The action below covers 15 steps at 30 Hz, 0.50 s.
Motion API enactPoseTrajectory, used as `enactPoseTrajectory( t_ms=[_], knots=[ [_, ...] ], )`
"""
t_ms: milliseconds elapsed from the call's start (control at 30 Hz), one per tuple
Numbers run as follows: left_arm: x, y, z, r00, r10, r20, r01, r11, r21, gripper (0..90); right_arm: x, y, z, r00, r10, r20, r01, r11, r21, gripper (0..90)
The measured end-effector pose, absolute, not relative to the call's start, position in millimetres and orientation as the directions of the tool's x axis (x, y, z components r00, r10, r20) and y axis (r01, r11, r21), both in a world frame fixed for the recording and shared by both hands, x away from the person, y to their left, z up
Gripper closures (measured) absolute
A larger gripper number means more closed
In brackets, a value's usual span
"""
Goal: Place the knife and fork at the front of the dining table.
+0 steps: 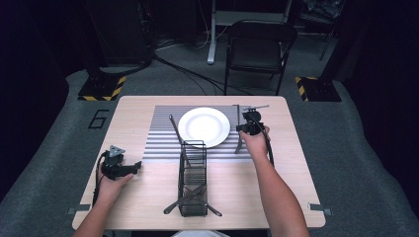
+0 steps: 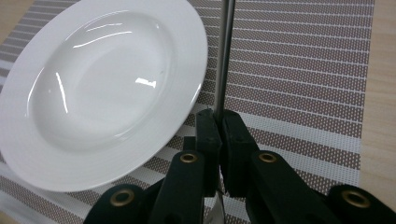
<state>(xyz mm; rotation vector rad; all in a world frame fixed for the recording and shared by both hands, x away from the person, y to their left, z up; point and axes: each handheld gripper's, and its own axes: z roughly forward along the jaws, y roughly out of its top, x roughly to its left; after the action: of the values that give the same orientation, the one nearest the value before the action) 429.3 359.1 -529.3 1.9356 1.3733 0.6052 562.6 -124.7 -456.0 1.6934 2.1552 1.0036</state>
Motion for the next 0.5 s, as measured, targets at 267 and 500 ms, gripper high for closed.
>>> enactPoseTrajectory(
  t_ms=[267,500],
  knots=[
    [429.5,358.9,-529.4,0.335,0.942,-0.016,0.628,-0.211,0.749,15.3,573.7,-133.2,-462.9,-0.228,0.926,0.3,0.803,0.005,0.596,87.5],
    [429.7,358.8,-529.0,0.334,0.942,-0.015,0.631,-0.212,0.747,15.3,580.1,-135.5,-461.0,-0.199,0.931,0.306,0.82,-0.013,0.572,87.6]
  ],
)
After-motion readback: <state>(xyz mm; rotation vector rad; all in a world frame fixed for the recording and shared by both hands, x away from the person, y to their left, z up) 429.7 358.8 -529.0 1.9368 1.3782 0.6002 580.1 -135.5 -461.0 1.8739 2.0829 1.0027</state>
